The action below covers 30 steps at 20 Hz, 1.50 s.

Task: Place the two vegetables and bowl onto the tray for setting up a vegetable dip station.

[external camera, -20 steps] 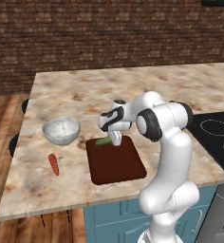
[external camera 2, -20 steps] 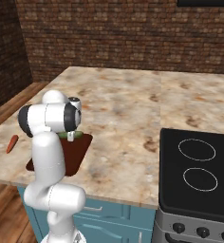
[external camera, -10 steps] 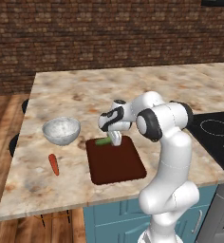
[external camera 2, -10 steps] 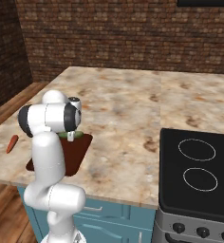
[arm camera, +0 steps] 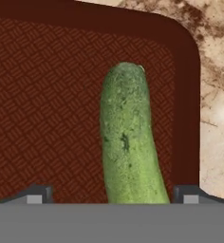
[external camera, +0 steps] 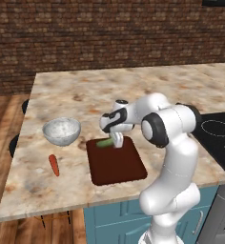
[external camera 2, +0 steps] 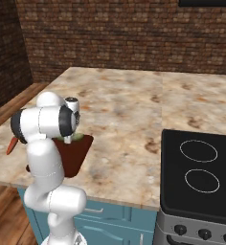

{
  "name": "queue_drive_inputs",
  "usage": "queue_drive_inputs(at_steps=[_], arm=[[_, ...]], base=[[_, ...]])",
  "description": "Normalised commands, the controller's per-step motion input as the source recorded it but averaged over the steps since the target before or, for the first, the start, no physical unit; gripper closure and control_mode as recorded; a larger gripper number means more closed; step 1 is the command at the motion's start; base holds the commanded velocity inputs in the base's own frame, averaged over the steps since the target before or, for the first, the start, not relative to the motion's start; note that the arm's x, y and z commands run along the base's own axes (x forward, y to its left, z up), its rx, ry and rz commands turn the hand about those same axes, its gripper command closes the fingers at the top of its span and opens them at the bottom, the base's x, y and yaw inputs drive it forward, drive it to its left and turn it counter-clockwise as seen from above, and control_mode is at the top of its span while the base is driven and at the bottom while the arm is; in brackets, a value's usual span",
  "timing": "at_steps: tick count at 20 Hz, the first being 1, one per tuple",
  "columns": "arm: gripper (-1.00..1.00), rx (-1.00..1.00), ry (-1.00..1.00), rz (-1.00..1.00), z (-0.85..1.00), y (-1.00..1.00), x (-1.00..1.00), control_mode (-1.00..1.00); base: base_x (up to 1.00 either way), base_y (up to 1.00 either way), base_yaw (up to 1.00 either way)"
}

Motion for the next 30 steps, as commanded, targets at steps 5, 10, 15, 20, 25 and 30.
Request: queue_drive_inputs(at_steps=[5, 10, 15, 20, 25, 30], arm=[[-1.00, 0.00, 0.00, -0.14, 0.36, 0.05, -0.37, -1.00], [-1.00, 0.00, 0.00, -0.23, 0.34, 0.18, -0.35, -1.00], [-1.00, 0.02, 0.02, -0.31, 0.13, 0.31, -0.40, -1.00], [-1.00, 0.05, 0.01, -0.35, 0.14, 0.38, -0.34, -1.00], [-1.00, 0.08, 0.00, -0.44, 0.10, 0.46, -0.25, -1.00], [-1.00, 0.09, 0.00, -0.46, 0.10, 0.47, -0.17, -1.00]], base=[[0.00, 0.00, 0.00], [0.00, 0.00, 0.00], [0.00, 0.00, 0.00], [0.00, 0.00, 0.00], [0.00, 0.00, 0.00], [0.00, 0.00, 0.00]])
